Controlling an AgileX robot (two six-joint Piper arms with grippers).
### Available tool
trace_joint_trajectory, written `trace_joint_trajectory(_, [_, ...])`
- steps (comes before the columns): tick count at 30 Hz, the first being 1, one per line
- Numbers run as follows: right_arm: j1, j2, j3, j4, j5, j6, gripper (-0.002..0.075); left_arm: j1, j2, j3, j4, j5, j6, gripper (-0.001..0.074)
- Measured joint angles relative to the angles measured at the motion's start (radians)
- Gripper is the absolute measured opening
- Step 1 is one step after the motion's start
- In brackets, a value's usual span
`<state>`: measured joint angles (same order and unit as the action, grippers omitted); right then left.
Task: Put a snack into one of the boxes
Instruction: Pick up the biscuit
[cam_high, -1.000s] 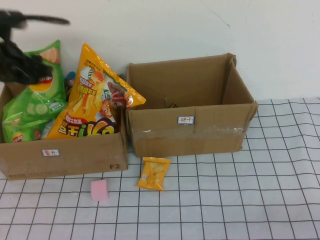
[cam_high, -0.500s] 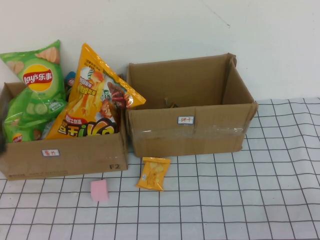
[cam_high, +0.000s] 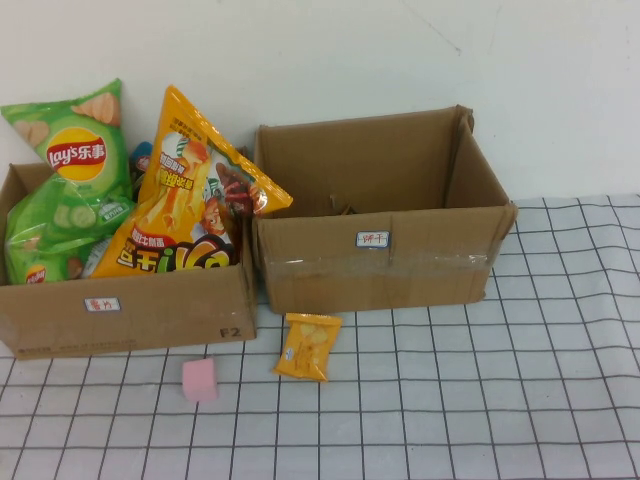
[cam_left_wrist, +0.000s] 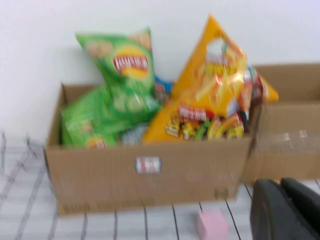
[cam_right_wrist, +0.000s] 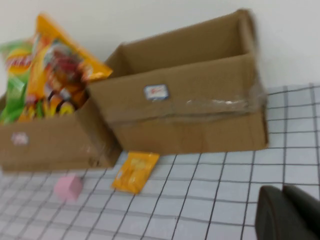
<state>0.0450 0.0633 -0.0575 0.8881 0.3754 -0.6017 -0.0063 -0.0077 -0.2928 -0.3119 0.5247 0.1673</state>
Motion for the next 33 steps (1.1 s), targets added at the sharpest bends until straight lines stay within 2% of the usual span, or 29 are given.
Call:
trace_joint_trajectory(6, [0.0, 0.154, -0.121, 0.098, 0.067, -0.279, -0.0001, 0.0, 0.024, 0.011, -0.008, 0.02, -0.009, 0.0])
trace_joint_trajectory(12, [0.0, 0.334, -0.27, 0.117, 0.153, -0.515, -0.0001, 0.0, 0.03, 0.011, -0.017, 0.02, -0.009, 0.0])
trace_joint_trajectory(20, [0.002, 0.634, -0.503, 0.119, 0.385, -0.662, -0.0001, 0.0, 0.03, 0.011, -0.037, 0.048, -0.011, -0.0001])
trace_joint_trajectory(26, [0.113, 0.872, -0.694, 0.061, 0.47, -0.684, -0.0001, 0.0, 0.03, 0.011, -0.037, 0.051, -0.011, -0.0001])
trace_joint_trajectory(33, [0.319, 1.117, -0.934, -0.202, 0.483, -0.562, -0.0001, 0.0, 0.03, 0.011, -0.037, 0.052, -0.011, -0.0001])
